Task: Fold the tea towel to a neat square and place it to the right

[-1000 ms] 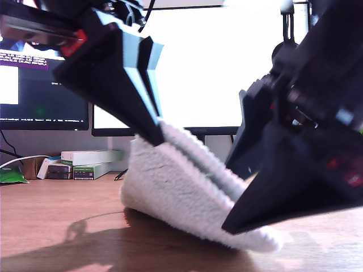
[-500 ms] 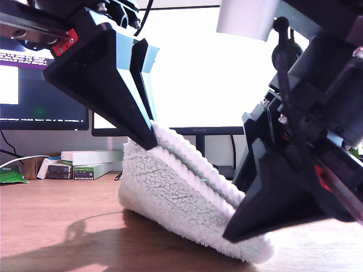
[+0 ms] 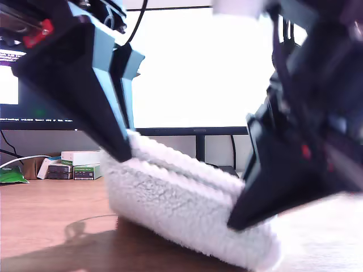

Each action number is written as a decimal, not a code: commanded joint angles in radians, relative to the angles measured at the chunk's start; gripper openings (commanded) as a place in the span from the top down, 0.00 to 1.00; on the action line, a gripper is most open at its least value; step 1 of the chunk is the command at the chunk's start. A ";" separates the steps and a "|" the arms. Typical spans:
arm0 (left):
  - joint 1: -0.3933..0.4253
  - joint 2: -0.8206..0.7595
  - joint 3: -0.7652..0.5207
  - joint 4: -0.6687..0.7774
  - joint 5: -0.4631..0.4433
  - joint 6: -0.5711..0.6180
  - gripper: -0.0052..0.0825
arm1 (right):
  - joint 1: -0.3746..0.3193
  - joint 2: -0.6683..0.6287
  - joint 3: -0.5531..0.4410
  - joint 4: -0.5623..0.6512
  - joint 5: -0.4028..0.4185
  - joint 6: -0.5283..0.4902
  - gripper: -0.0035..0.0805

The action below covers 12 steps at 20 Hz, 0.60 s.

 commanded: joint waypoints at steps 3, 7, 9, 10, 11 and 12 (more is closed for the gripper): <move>0.001 0.003 -0.002 -0.047 0.035 -0.052 0.97 | -0.002 0.009 0.061 -0.189 -0.072 0.032 0.97; 0.000 0.003 -0.002 -0.105 0.099 -0.150 0.97 | -0.002 0.009 0.114 -0.346 -0.133 0.069 0.97; -0.004 0.003 -0.002 -0.157 0.134 -0.187 0.97 | -0.002 0.009 0.147 -0.421 -0.160 0.082 0.97; -0.007 0.003 -0.002 -0.183 0.146 -0.207 0.97 | -0.002 0.009 0.166 -0.461 -0.179 0.082 0.97; -0.010 0.003 -0.002 -0.204 0.161 -0.220 0.97 | -0.002 0.009 0.187 -0.500 -0.195 0.082 0.97; -0.013 0.003 -0.002 -0.224 0.177 -0.237 0.97 | -0.002 0.009 0.208 -0.539 -0.204 0.082 0.97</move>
